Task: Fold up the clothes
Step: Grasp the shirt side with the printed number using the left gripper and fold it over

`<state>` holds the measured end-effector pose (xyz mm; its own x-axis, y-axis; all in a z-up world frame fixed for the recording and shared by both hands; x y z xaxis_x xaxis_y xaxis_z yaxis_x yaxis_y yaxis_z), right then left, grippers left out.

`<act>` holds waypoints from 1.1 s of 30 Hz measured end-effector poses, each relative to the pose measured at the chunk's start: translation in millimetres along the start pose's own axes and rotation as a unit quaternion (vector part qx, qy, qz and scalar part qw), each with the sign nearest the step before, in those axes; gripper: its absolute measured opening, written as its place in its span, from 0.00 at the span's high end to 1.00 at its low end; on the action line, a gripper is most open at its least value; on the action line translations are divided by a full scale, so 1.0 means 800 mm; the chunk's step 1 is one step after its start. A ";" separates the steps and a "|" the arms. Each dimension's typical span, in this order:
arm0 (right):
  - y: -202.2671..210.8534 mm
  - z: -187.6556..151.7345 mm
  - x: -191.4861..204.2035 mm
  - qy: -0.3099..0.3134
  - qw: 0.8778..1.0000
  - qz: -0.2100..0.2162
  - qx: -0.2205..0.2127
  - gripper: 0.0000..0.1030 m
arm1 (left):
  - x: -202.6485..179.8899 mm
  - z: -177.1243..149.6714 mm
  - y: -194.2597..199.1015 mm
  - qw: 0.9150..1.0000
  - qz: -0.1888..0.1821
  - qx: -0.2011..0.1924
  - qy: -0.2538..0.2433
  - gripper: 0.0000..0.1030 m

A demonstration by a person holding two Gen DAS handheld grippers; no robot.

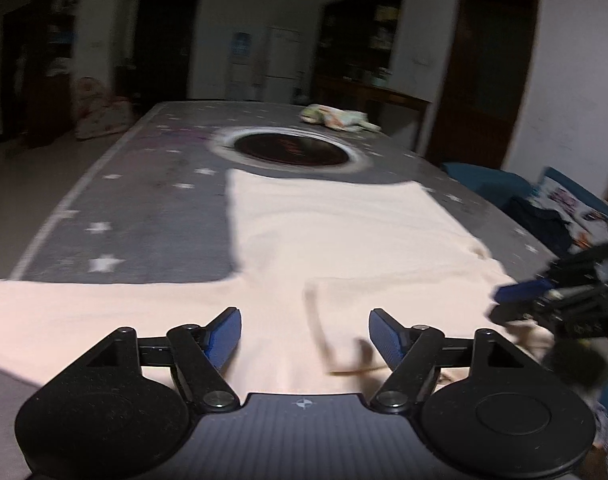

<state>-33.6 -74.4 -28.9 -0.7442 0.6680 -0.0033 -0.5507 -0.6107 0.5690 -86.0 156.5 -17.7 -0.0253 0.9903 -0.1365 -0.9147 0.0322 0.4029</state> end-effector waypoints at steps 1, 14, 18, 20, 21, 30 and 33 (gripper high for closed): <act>0.000 0.002 0.001 0.002 1.000 -0.001 -0.002 0.76 | 0.010 0.003 0.004 1.000 0.017 -0.006 0.002 0.25; -0.016 0.010 0.022 -0.001 1.000 0.029 -0.002 0.65 | 0.201 0.011 0.056 0.946 0.302 -0.050 0.102 0.23; -0.016 0.009 0.023 -0.003 1.000 0.029 0.000 0.63 | 0.238 0.003 0.059 0.935 0.323 -0.041 0.142 0.23; -0.016 0.009 0.023 -0.002 1.000 0.028 0.000 0.63 | 0.249 -0.001 0.056 0.934 0.318 -0.036 0.157 0.25; -0.016 0.009 0.024 -0.002 1.000 0.027 0.000 0.62 | 0.251 -0.003 0.055 0.935 0.315 -0.034 0.161 0.25; -0.015 0.009 0.024 -0.001 1.000 0.022 0.000 0.57 | 0.271 -0.023 0.054 0.929 0.270 -0.033 0.251 0.61; -0.014 0.010 0.024 0.000 1.000 0.020 -0.001 0.57 | 0.273 -0.021 0.061 0.926 0.274 -0.044 0.257 0.82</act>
<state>-38.9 -51.6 -29.0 -0.7658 0.6427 0.0206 -0.5203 -0.6381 0.5675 -142.8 371.9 -43.1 -0.6635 0.6587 -0.3549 -0.7362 -0.4903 0.4664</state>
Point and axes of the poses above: each gripper's, at about its wrist camera, not at the fingertips, and y roughly against the way its jaws point, x to its left, z to its top, the point moved 8 cm from there along -y, roughly the way its jaws point, and after that the axes turned 10 degrees about -x, right-handed, at the moved point
